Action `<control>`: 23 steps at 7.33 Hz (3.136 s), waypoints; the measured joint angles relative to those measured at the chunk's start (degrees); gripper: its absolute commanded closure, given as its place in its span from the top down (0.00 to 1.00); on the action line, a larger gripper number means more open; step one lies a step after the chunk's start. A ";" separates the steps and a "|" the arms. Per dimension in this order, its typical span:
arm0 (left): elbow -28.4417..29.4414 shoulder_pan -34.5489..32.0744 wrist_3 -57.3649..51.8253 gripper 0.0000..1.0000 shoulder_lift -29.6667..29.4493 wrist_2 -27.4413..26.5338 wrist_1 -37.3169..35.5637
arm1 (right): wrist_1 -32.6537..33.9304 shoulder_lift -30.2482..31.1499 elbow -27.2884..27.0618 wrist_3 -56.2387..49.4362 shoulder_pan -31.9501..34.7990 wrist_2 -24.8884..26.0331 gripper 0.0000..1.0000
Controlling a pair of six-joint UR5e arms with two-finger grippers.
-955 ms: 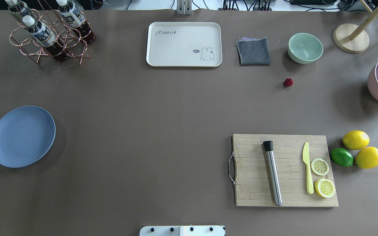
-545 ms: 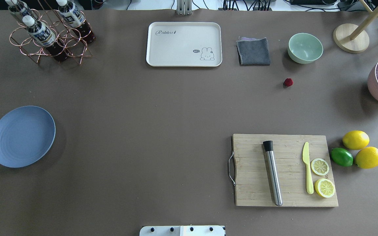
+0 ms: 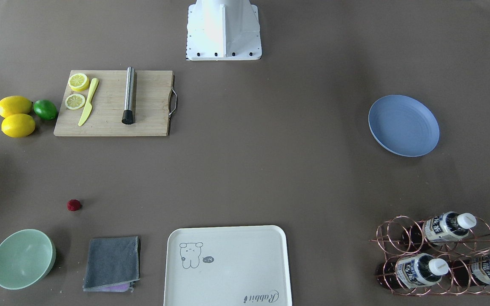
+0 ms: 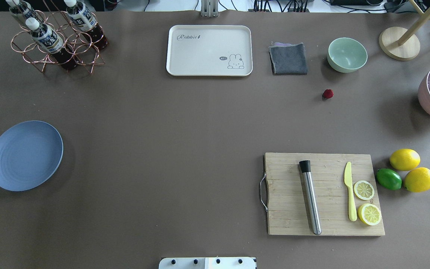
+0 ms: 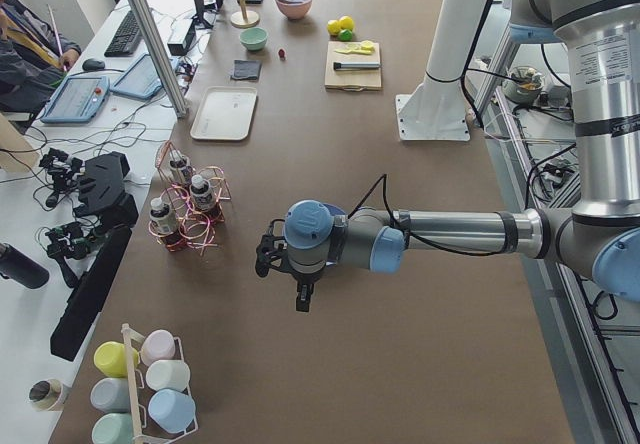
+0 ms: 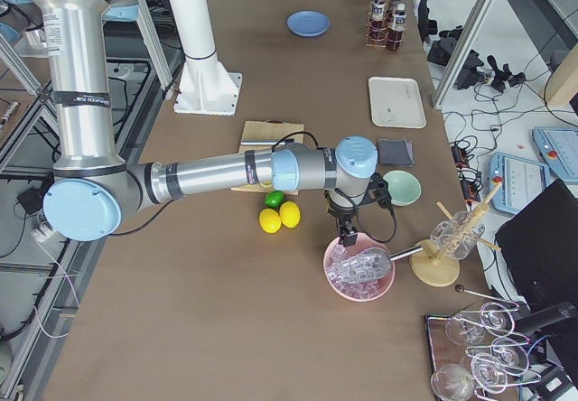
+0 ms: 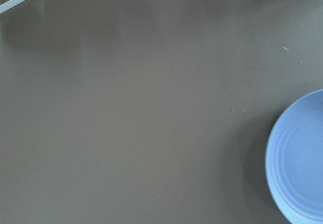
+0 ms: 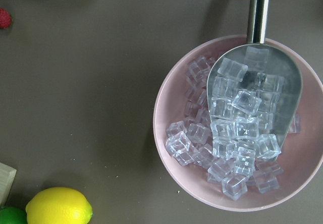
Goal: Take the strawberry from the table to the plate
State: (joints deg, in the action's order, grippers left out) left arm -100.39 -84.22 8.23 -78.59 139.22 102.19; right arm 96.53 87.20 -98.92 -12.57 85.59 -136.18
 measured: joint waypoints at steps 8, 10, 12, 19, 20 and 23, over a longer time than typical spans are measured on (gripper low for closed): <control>15.61 20.53 31.39 0.84 -8.17 -3.53 29.24 | -4.94 0.58 -1.37 0.65 -3.77 -2.92 1.00; 17.39 22.87 34.62 0.48 -8.37 -5.38 33.14 | -5.71 0.56 -1.45 3.42 -4.66 -2.91 0.98; 18.19 24.10 37.92 0.00 -8.38 -5.74 35.58 | -5.83 0.04 -1.65 4.95 -5.37 -2.84 0.87; 12.08 27.92 59.20 0.00 -15.81 -4.97 35.07 | -5.84 -15.39 6.39 18.68 -16.03 -1.63 0.72; 9.81 30.24 64.53 0.00 -16.95 -6.20 35.03 | -6.24 -17.14 7.06 22.83 -18.08 -0.71 0.72; 7.48 36.92 77.98 0.00 -23.43 -11.98 34.90 | -20.10 -20.14 14.48 41.26 -24.44 3.67 0.69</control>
State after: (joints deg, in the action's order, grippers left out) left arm -92.91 -47.30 86.21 -102.02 127.24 137.09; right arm 76.43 67.06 -84.44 28.70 61.15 -132.51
